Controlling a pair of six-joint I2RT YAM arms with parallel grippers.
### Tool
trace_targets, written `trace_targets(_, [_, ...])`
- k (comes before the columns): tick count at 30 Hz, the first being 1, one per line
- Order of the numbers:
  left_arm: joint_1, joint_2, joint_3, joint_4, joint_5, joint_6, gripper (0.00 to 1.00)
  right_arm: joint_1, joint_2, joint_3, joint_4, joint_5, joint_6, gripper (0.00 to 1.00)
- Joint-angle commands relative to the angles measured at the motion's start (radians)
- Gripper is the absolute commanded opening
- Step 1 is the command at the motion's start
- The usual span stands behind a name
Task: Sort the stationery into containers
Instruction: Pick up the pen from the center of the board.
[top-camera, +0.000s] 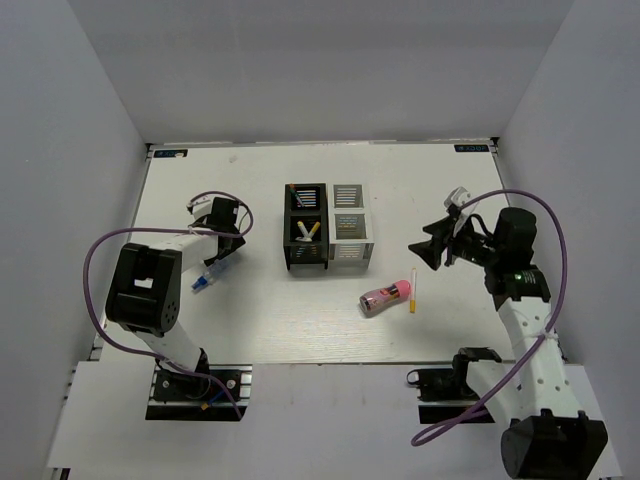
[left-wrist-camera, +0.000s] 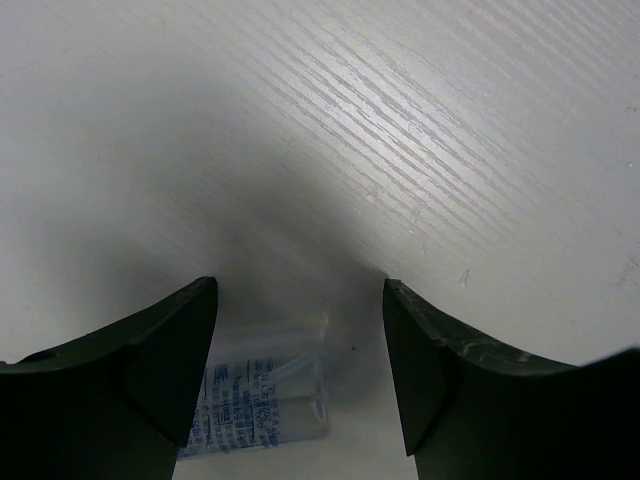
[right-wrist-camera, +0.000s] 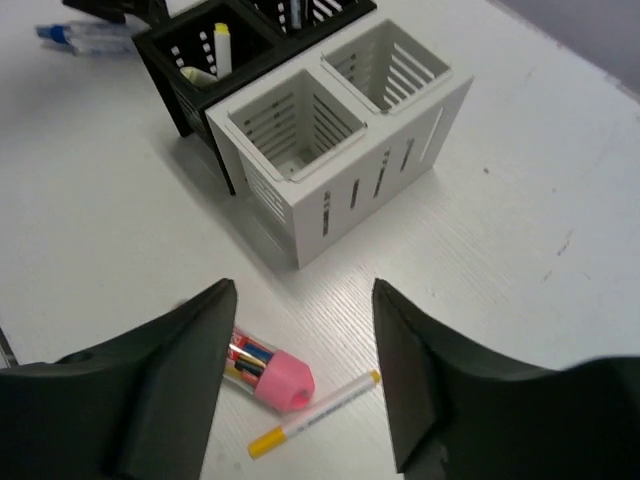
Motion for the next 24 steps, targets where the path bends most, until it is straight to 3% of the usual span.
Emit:
trace_targets(1, [0.006,-0.032,0.011,-0.022,0.031,0.000,0.77,-0.005,0.041,0.095,-0.078,0.047,-0.110,0.66])
trace_targets(3, [0.006,-0.032,0.011,-0.022,0.031,0.000,0.78,-0.006,0.142,0.162,-0.145,0.116,-0.154,0.64])
trace_targets(7, [0.006,-0.041,0.011,-0.031,0.044,0.000,0.78,-0.022,0.433,0.348,-0.342,0.217,-0.195,0.49])
trace_targets(9, [0.006,-0.059,0.011,-0.017,0.054,0.000,0.78,-0.029,0.554,0.428,-0.449,0.260,-0.223,0.47])
trace_targets(16, [0.006,-0.068,0.011,0.013,0.090,0.000,0.78,-0.017,0.644,0.423,-0.522,0.381,-0.227,0.47])
trace_targets(24, [0.006,-0.068,-0.029,0.044,0.108,-0.010,0.78,0.012,0.742,0.354,-0.496,0.432,-0.165,0.57])
